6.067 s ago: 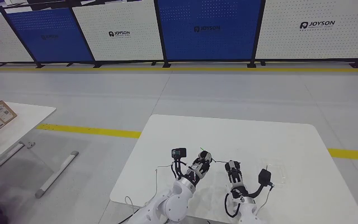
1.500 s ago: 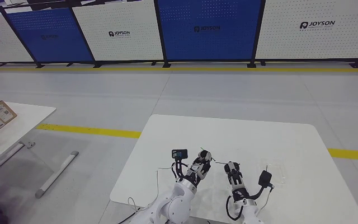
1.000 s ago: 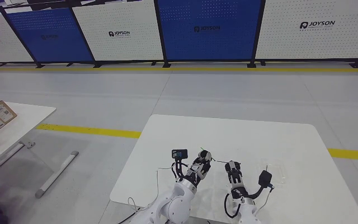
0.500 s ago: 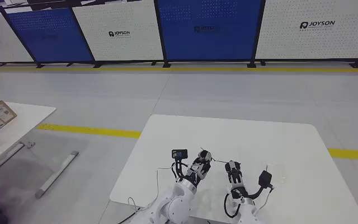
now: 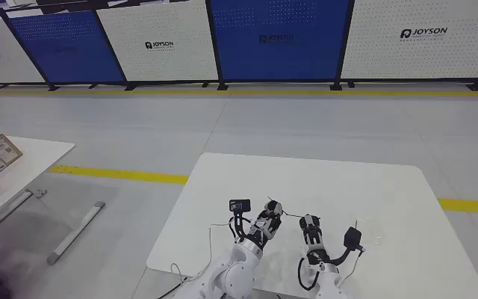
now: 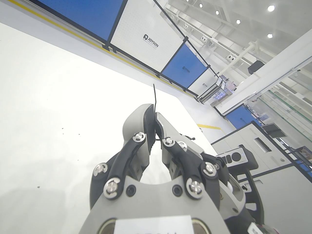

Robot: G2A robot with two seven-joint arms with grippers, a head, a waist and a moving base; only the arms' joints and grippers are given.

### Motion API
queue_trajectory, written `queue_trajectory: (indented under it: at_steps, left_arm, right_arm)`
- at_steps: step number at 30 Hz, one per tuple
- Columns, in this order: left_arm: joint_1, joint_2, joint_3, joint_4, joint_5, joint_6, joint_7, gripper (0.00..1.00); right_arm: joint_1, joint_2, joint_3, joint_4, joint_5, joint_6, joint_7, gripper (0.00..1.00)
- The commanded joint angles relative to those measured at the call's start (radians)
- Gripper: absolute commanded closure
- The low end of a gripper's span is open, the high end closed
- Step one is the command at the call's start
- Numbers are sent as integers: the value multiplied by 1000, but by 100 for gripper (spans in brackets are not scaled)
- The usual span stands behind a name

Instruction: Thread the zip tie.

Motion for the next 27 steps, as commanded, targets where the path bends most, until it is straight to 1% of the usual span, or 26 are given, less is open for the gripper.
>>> queue_trajectory:
  at_steps: [1,11,21,27]
  left_arm:
    - [0,0,0,0,0,0,0,100]
    - [0,0,0,0,0,0,0,100]
    - [0,0,0,0,0,0,0,100]
    - [0,0,0,0,0,0,0,100]
  right_arm:
    - [1,-1,-1,1,0,2,-5,100]
    - [1,-4,-6,2,-8,8,-8,100]
    - [-15,-3,3,-11,-10,-5,-13,100]
    - [-18,-3,3,-15,-14,-3,-10,100]
